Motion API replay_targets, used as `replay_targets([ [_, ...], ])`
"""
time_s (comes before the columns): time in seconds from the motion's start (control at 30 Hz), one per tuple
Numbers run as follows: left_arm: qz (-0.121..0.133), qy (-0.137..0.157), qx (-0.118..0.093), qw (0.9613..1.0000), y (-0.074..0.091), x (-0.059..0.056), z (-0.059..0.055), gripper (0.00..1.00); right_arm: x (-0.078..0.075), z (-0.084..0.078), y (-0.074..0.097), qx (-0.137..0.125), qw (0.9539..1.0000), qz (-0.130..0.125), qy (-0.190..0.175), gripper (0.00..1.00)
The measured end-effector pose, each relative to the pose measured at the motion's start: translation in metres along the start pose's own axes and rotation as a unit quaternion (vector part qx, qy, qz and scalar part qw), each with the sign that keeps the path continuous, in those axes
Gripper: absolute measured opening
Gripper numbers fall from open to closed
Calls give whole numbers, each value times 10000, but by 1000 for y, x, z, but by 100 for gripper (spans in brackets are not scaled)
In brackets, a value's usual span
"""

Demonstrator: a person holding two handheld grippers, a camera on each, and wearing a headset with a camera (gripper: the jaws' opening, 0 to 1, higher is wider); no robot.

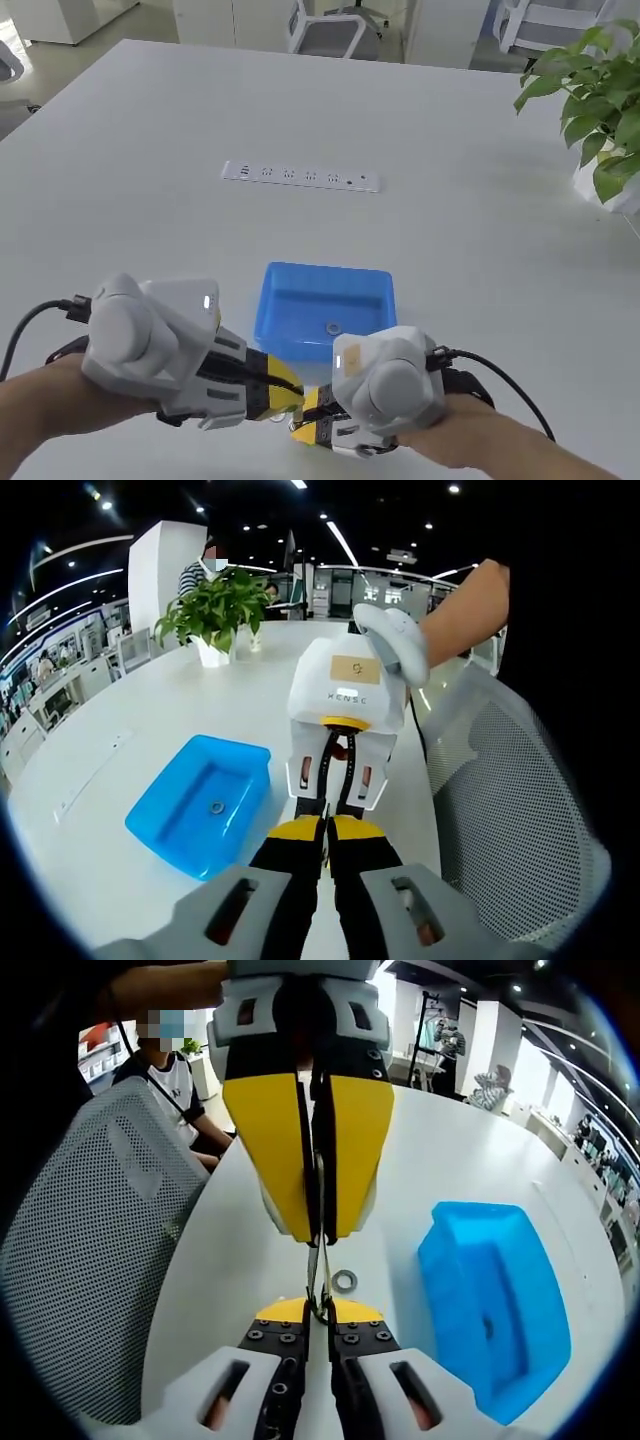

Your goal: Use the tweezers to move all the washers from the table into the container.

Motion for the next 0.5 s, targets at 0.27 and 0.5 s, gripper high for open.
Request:
replay_targets([
  [0.27,6,18,57,10000,0,0,-1,6,1,-1,0,-46,10000,-22,-71,6],
  [0.5,4,5,88,10000,-1,-2,0,9,1,-2,-1,-104,9998,-50,-137,7],
])
Point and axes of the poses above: the centre of the closed fingertips' face, and the gripper's own axes: y roughly backward along the fingers, x roughly to its left, z roughly out of its top, the point moved 10 cm from there along y, roughly backward along the fingers, and after that the axes turned 3 degrees about -x, right-handed, at the moved point
